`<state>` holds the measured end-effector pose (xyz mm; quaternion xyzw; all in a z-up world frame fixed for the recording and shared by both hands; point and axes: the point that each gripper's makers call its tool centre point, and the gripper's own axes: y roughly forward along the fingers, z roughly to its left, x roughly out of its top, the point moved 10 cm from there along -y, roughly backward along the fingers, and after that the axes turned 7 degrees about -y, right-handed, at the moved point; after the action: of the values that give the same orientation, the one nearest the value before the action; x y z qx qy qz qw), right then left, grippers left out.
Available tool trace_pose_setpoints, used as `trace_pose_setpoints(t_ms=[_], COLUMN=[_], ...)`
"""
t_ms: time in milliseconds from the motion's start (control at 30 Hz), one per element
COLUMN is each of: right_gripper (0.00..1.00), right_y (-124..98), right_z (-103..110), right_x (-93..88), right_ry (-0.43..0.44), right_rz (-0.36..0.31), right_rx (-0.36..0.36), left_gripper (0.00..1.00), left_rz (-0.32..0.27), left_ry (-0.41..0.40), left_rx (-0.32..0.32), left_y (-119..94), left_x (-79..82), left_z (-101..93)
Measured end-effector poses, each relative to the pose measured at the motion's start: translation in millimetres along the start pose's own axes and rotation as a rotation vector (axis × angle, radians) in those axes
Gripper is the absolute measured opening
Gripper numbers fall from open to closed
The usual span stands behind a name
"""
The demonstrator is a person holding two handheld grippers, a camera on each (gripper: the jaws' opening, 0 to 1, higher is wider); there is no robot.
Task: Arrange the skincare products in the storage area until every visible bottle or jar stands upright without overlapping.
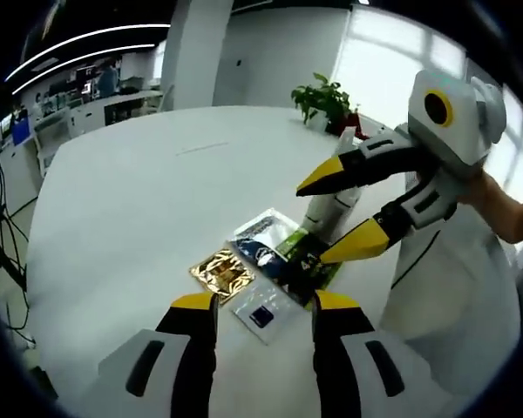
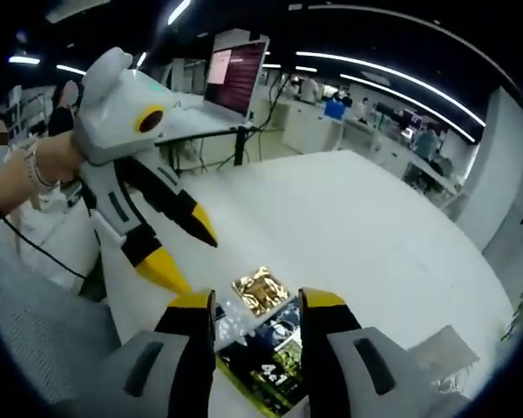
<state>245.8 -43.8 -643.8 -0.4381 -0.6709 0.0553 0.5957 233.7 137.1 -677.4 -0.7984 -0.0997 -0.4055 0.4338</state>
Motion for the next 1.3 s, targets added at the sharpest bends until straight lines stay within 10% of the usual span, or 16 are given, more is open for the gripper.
trace_pose_setpoints(t_ms=[1300], right_gripper=[0.67], right_y=[-83.7], right_z=[-26.8], right_x=[-69.7], right_ry=[0.159], right_rz=[0.043], right_rx=[-0.209], left_gripper=[0.46], left_rz=[-0.015], left_ry=[0.026], left_rx=[0.047], left_y=[-5.3], left_x=[0.3], left_z=[-31.5])
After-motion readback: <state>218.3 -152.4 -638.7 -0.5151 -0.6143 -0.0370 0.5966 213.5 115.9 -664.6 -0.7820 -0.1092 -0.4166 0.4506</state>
